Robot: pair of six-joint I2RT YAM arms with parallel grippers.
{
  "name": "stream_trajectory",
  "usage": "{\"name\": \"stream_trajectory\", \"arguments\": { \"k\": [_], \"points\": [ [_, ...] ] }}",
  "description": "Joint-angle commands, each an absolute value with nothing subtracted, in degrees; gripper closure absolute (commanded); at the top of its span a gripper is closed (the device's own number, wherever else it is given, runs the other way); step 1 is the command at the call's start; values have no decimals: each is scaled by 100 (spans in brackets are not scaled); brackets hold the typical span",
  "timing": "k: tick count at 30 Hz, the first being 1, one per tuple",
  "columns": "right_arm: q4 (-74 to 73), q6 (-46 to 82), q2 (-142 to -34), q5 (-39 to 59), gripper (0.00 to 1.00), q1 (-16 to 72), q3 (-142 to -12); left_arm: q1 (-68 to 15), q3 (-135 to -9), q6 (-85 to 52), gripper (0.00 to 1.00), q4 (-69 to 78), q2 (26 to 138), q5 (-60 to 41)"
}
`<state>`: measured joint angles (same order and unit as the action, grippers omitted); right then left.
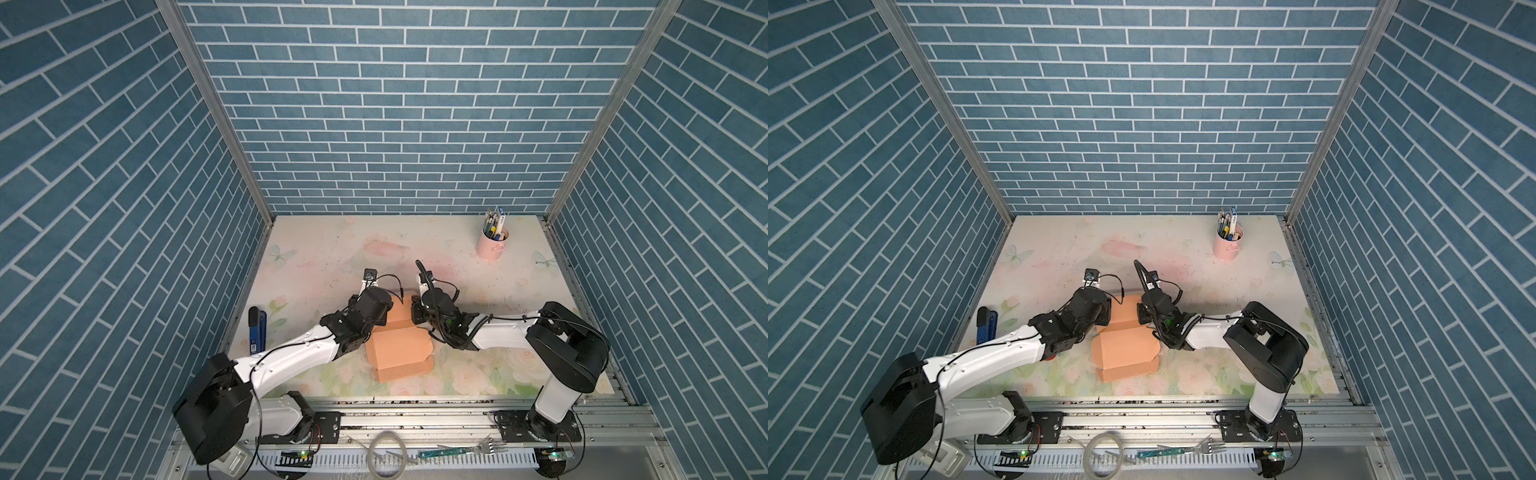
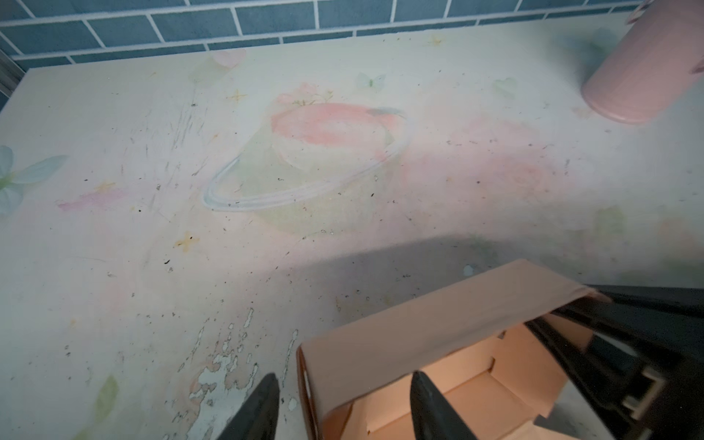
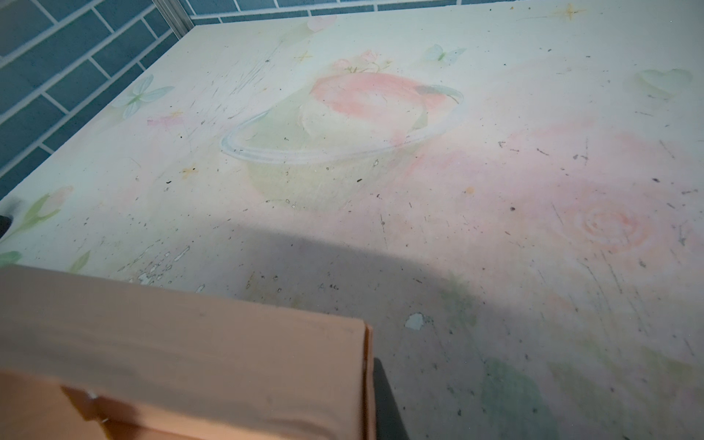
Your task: Fold the paper box
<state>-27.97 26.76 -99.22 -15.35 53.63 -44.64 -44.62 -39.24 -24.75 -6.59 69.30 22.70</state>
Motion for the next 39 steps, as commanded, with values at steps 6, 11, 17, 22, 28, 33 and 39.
{"name": "stream_trajectory", "arguments": {
  "k": [6, 11, 17, 22, 28, 33, 39],
  "points": [
    [-2789, 2741, -9987, -1485, 100, 5405, -4561, -4296, -3382, -2257, 47, -744, 6321, 1011],
    [-2814, 2742, -9950, -1475, 100, 5405, -4510, -4204, -3262, -2281, 54, -792, 6270, 865],
    [-2866, 2742, -9881, -1477, 100, 5409, -4417, -3979, -3154, -2329, 58, -726, 6365, 1021],
    [-2887, 2725, -9861, -1459, 100, 5405, -4403, -3794, -3098, -2312, 60, -552, 6457, 1063],
    [-2911, 2722, -9888, -1428, 100, 5405, -4413, -3648, -3146, -2230, 63, -219, 6679, 918],
    [-2918, 2707, -9879, -1459, 100, 5401, -4403, -3647, -3278, -2170, 72, -187, 6961, 929],
    [-2944, 2689, -9896, -1479, 100, 5407, -4403, -3651, -3314, -2151, 78, -132, 7061, 1102]
  ]
}}
